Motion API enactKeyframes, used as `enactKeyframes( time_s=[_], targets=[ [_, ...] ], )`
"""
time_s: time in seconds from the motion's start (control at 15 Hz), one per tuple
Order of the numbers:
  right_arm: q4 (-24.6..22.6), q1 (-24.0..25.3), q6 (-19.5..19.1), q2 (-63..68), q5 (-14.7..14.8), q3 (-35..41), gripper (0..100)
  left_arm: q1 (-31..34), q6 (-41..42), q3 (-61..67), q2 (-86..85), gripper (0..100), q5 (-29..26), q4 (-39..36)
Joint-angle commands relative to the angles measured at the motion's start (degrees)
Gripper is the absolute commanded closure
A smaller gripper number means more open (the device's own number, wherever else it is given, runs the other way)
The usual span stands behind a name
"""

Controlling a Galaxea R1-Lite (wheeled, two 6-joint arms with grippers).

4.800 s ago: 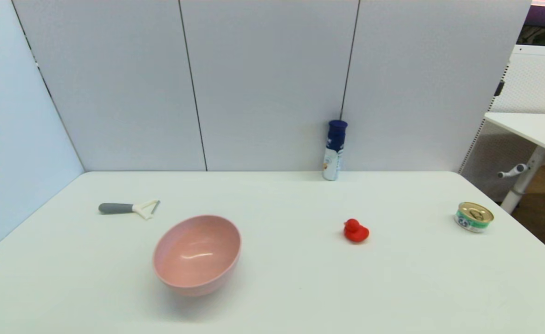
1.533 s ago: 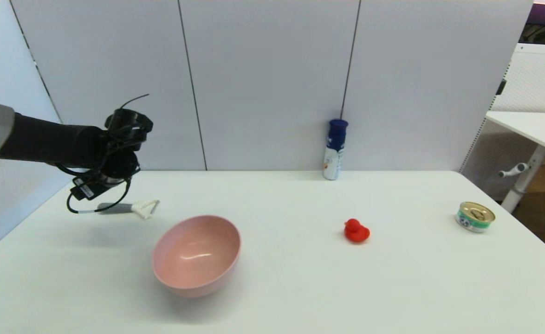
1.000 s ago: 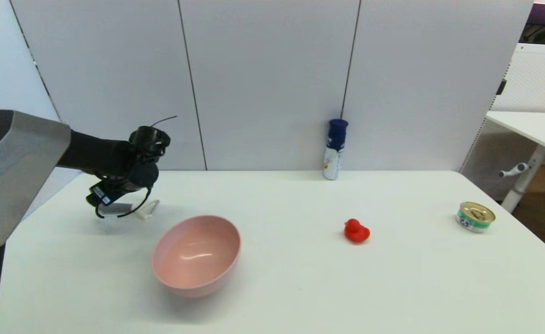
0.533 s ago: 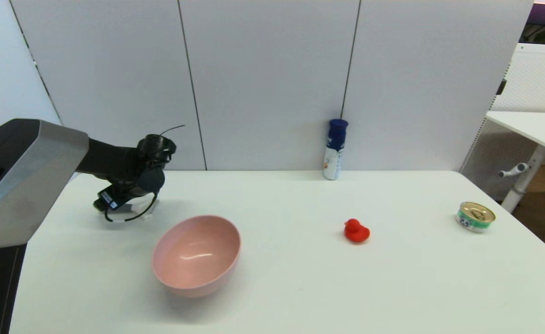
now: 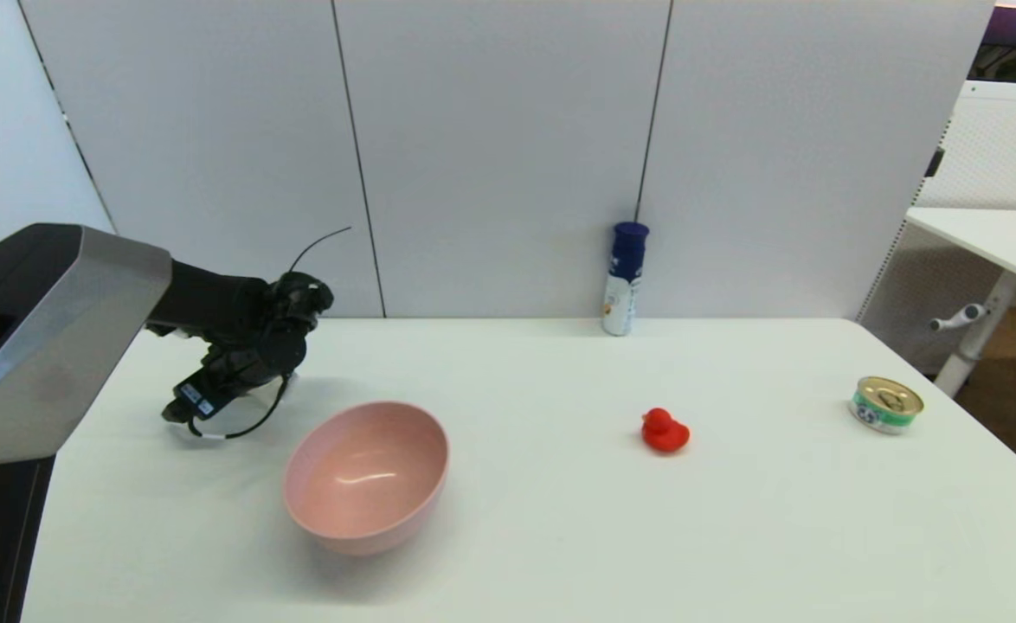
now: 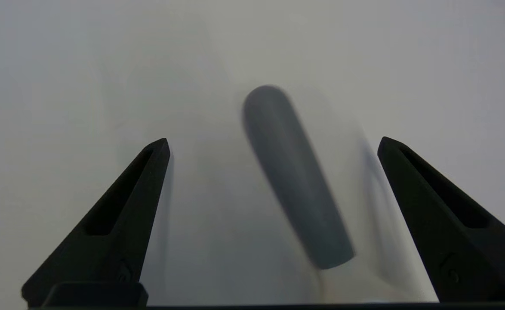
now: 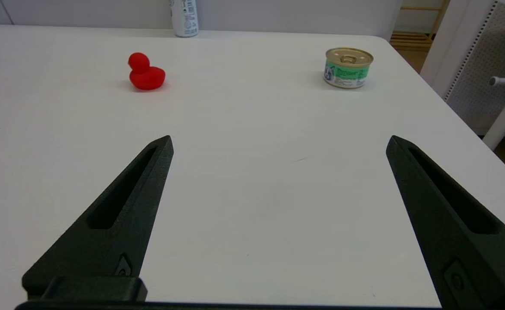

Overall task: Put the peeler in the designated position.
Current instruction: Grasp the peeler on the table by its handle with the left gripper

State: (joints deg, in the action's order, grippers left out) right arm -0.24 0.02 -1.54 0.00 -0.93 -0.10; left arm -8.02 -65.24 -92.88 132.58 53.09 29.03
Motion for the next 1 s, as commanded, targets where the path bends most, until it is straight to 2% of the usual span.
enactKeyframes(
  time_s=[0.07, 1.0],
  targets=[
    [0.0, 0.0, 0.0, 0.0, 0.0, 0.0, 0, -0.5, -1.7, -0.3, -0.1, 0, 0.4, 2.8],
    [0.0, 0.0, 0.0, 0.0, 0.0, 0.0, 0, -0.5, -0.8, -1.3, 1.4, 0, 0.3, 4.1]
  ],
)
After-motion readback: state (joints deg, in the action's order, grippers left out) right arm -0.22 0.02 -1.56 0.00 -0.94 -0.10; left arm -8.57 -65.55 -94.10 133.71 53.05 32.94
